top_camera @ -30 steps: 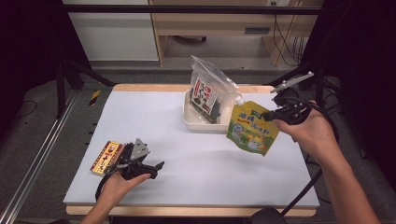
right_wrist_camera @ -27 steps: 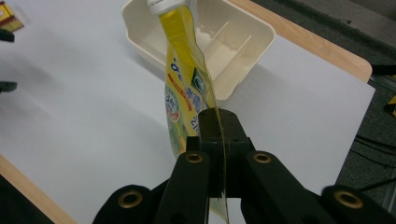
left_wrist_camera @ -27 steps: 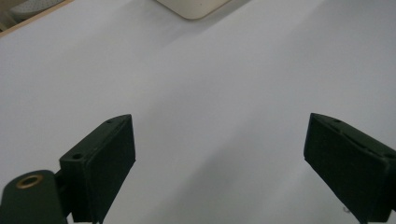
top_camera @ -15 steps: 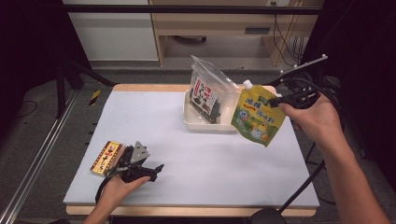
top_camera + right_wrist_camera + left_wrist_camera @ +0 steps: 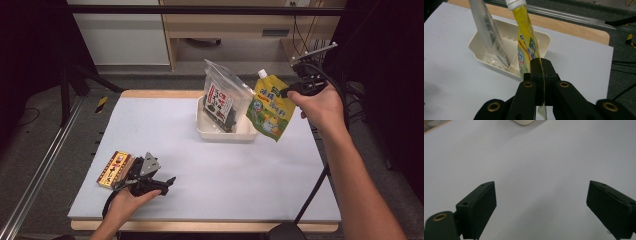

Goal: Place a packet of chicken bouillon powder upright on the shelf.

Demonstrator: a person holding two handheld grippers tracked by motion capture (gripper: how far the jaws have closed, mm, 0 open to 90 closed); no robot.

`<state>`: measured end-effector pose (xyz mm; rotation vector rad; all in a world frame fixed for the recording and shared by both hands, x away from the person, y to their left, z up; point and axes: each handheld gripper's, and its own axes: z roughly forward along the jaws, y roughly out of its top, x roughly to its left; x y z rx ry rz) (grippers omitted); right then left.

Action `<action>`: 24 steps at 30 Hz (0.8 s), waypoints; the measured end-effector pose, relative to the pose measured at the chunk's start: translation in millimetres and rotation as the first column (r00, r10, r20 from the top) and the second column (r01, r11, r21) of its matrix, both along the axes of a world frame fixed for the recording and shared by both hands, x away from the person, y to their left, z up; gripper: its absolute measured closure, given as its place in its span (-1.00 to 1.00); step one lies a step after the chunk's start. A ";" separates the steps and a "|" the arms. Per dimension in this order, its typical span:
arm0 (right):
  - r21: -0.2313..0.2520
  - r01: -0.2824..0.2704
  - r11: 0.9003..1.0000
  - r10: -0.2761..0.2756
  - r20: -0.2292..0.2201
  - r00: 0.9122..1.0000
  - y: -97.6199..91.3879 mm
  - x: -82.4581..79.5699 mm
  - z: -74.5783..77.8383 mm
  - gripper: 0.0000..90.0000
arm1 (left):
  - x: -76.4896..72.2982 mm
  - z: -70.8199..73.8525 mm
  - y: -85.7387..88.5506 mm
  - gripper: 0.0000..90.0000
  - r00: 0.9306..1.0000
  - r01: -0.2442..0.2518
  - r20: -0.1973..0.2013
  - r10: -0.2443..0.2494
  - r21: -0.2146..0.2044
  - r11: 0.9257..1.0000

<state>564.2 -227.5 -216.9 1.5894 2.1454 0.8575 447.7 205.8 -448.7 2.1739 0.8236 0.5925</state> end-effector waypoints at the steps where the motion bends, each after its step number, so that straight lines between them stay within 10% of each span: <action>1: 0.007 0.006 1.000 -0.006 0.000 1.000 1.2 4.5 -1.3 1.00 | 0.1 0.3 0.3 -0.80 1.000 0.002 0.003 -0.002 0.003 1.000; 24: 0.012 0.097 0.995 -0.095 -0.122 0.988 36.5 78.4 -16.7 1.00 | -0.4 -1.7 -2.6 -0.80 1.000 0.020 -0.015 -0.020 0.007 1.000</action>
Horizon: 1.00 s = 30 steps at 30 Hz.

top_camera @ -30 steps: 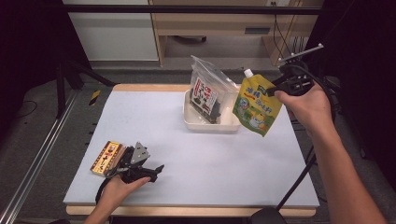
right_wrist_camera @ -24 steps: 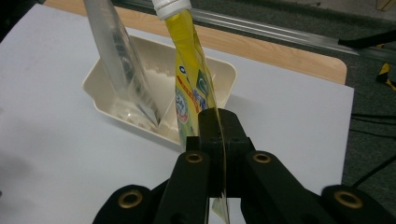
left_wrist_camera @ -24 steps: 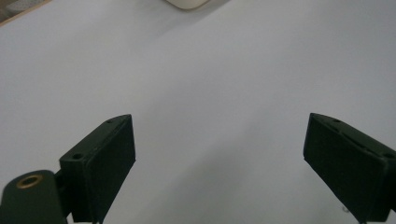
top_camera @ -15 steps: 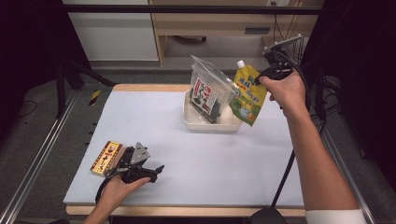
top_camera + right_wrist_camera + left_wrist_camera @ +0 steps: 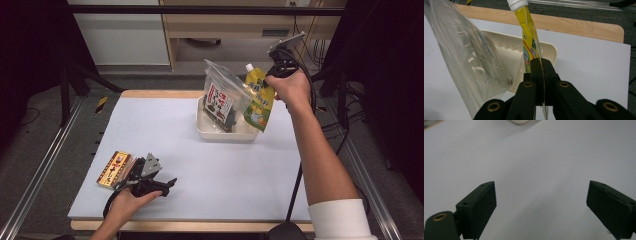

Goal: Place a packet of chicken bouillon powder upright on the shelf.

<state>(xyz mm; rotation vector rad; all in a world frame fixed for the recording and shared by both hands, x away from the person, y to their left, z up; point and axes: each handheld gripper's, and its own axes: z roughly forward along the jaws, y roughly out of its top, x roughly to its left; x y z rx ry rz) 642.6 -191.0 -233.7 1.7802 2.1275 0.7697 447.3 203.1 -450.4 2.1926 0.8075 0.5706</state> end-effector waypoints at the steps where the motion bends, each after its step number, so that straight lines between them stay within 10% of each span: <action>1: -0.001 -0.001 1.000 0.001 0.000 1.000 1.6 1.7 -0.3 1.00 | -0.1 0.0 -0.1 -0.80 1.000 0.000 0.000 0.000 0.000 1.000; 18: 0.063 -0.006 0.998 0.005 0.008 1.000 25.2 19.6 -10.3 1.00 | -0.6 -1.4 -3.0 -0.80 1.000 0.017 -0.004 -0.017 0.002 1.000; 30: 0.092 -0.052 0.994 0.039 0.138 0.990 32.6 12.6 -28.5 1.00 | -0.7 -1.2 -3.5 -0.80 1.000 0.020 -0.005 -0.020 0.006 1.000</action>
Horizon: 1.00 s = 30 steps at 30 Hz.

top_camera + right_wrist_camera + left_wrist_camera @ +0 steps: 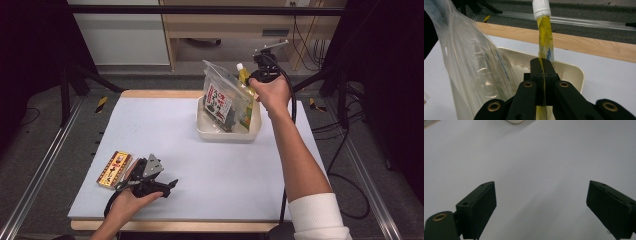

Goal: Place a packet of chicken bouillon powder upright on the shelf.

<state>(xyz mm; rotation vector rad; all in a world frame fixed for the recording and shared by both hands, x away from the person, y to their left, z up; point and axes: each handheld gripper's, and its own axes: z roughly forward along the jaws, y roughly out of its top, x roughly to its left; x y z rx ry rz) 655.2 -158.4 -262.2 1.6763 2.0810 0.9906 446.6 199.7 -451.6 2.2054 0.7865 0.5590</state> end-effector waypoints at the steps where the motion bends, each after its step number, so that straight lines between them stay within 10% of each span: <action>1: 0.009 0.004 1.000 -0.004 0.021 1.000 -0.7 -0.5 -2.4 1.00 | 0.0 -0.1 -0.2 -0.80 1.000 0.003 0.000 -0.003 0.001 1.000; 30: 0.065 -0.025 0.998 0.009 0.243 0.970 -10.4 -9.8 -31.8 1.00 | -0.2 -2.5 -2.5 -0.80 1.000 0.008 -0.002 -0.008 0.007 1.000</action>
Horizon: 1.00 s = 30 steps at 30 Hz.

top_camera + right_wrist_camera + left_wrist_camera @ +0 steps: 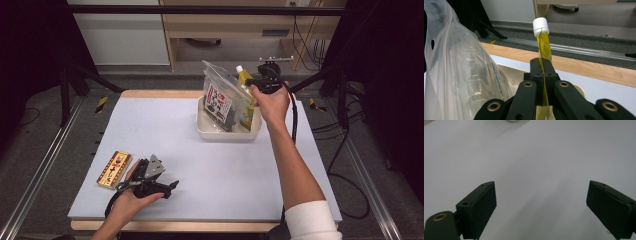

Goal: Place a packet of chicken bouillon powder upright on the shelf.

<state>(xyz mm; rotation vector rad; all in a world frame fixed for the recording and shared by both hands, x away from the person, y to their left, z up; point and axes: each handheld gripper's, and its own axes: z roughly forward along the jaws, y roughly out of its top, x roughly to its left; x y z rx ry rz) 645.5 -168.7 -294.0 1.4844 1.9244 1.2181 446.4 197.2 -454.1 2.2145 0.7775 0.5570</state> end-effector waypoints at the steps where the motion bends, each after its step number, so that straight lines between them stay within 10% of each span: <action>1: 0.001 -0.001 1.000 0.001 0.007 1.000 -0.4 -0.6 -1.0 1.00 | 0.1 -0.1 0.0 -0.80 1.000 0.000 0.000 0.000 0.001 1.000; 30: -0.078 0.011 0.997 -0.012 -0.019 1.000 5.5 -19.7 -20.0 1.00 | -0.4 -0.8 -1.0 -0.80 1.000 0.009 -0.005 -0.009 0.016 1.000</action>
